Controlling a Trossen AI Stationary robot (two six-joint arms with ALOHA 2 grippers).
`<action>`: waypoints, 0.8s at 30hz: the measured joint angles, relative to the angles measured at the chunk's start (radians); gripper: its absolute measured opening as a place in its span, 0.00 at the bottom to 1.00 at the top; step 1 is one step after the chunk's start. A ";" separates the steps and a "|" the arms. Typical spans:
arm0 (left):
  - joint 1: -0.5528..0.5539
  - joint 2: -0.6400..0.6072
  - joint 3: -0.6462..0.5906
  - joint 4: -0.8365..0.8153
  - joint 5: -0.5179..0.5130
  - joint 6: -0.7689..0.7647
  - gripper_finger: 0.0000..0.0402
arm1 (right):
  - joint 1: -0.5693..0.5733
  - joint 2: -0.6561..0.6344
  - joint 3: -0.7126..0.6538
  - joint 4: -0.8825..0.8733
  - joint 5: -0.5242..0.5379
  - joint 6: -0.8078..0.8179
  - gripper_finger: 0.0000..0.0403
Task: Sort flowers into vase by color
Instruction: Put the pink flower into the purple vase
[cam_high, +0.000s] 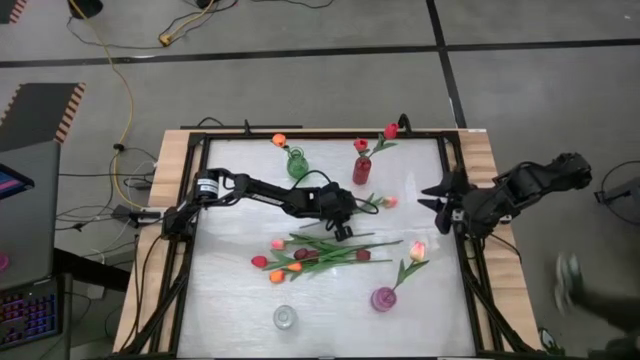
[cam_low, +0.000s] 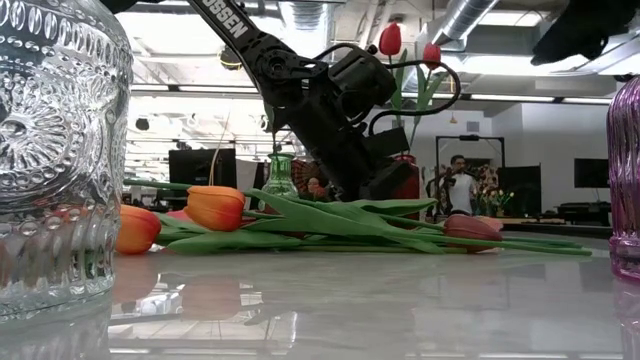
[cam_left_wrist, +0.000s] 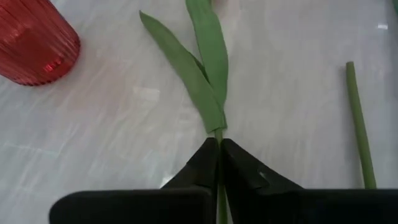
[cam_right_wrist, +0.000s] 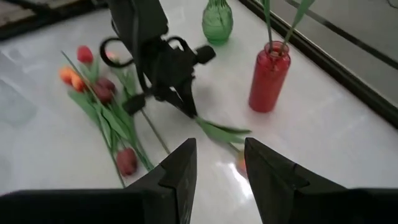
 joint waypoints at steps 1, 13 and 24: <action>0.000 0.000 -0.001 0.007 0.001 -0.010 0.01 | 0.000 -0.006 -0.011 0.021 0.000 0.006 0.40; -0.001 0.002 -0.001 0.284 0.136 -0.123 0.00 | 0.000 -0.013 -0.030 0.077 0.000 0.134 0.40; -0.001 0.002 -0.001 0.570 0.182 -0.213 0.00 | 0.000 -0.012 -0.030 0.077 -0.049 0.351 0.40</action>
